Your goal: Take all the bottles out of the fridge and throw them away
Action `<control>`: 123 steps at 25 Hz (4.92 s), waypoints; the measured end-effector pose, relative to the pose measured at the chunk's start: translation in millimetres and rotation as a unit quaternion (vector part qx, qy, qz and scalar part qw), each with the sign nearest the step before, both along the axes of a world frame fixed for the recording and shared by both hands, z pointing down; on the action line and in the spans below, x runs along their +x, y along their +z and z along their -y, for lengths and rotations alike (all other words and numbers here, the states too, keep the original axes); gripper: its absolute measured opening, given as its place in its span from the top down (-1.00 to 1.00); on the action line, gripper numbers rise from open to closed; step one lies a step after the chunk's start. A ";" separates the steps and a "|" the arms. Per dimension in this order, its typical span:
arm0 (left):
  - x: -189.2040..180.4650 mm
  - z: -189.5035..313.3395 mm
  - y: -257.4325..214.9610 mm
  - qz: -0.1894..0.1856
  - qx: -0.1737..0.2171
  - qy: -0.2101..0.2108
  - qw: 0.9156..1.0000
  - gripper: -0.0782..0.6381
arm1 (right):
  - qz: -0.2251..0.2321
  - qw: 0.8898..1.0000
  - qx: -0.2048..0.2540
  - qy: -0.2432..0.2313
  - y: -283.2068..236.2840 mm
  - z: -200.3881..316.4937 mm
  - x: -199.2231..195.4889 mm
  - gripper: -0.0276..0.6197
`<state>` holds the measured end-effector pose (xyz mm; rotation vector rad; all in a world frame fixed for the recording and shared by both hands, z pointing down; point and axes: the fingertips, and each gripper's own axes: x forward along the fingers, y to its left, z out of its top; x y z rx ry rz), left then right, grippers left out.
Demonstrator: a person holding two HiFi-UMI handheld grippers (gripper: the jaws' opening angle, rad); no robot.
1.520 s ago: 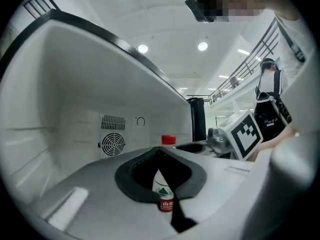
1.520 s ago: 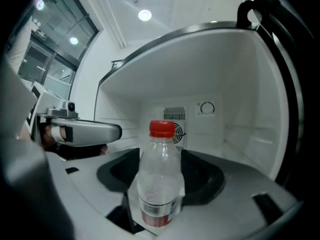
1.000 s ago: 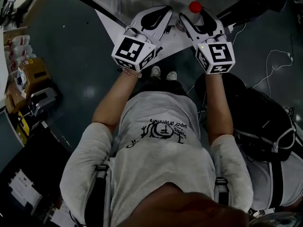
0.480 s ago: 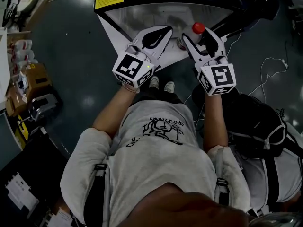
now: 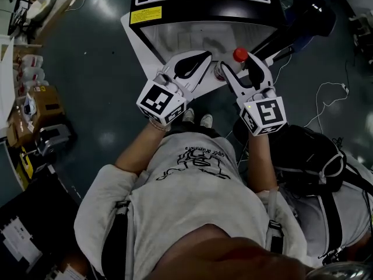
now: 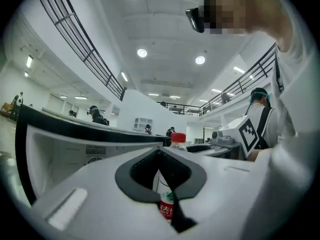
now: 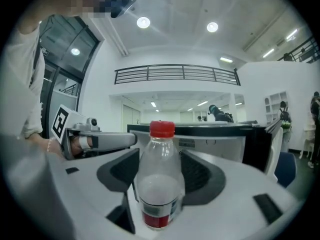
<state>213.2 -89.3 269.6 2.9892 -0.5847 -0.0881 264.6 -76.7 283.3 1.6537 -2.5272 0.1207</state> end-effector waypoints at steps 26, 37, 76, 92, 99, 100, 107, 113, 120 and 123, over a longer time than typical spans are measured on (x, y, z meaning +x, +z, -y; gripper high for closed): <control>-5.8 -39.9 -41.3 -0.012 0.007 0.028 1.000 0.76 | -0.014 1.000 0.008 -0.014 -50.3 -38.0 -7.4 0.09; -9.5 -44.4 -43.3 -0.017 0.011 -0.017 1.000 0.76 | -0.017 0.998 0.019 -0.049 -56.6 -37.8 -10.8 0.09; -208.9 -33.6 -39.7 -0.020 0.011 -0.192 0.981 0.76 | -0.015 0.974 0.024 -0.226 -54.9 -13.6 -211.5 0.09; -336.1 -52.9 -35.0 -0.023 0.010 -0.284 0.958 0.76 | -0.018 0.953 0.014 -0.301 -50.8 -20.0 -334.6 0.09; -387.5 -68.7 -30.7 -0.025 0.010 -0.321 0.947 0.76 | -0.018 0.938 0.034 -0.344 -48.7 -32.4 -387.7 0.09; -394.6 -71.4 -29.7 -0.025 0.009 -0.327 0.945 0.76 | -0.016 0.937 0.032 -0.349 -48.4 -34.3 -394.7 0.09; -425.6 -87.6 -24.9 -0.019 0.002 -0.357 0.934 0.76 | -0.012 0.926 0.022 -0.376 -42.5 -45.2 -426.5 0.09; -429.0 -92.9 -26.6 -0.021 0.002 -0.377 0.926 0.76 | -0.011 0.919 0.032 -0.394 -47.1 -47.5 -429.7 0.09; -413.0 -86.2 -25.8 -0.024 0.001 -0.388 0.921 0.76 | -0.021 0.914 0.039 -0.404 -50.2 -40.8 -415.9 0.09; -407.3 -82.2 -27.9 -0.025 0.007 -0.389 0.921 0.76 | -0.025 0.914 0.042 -0.404 -48.6 -36.2 -408.1 0.09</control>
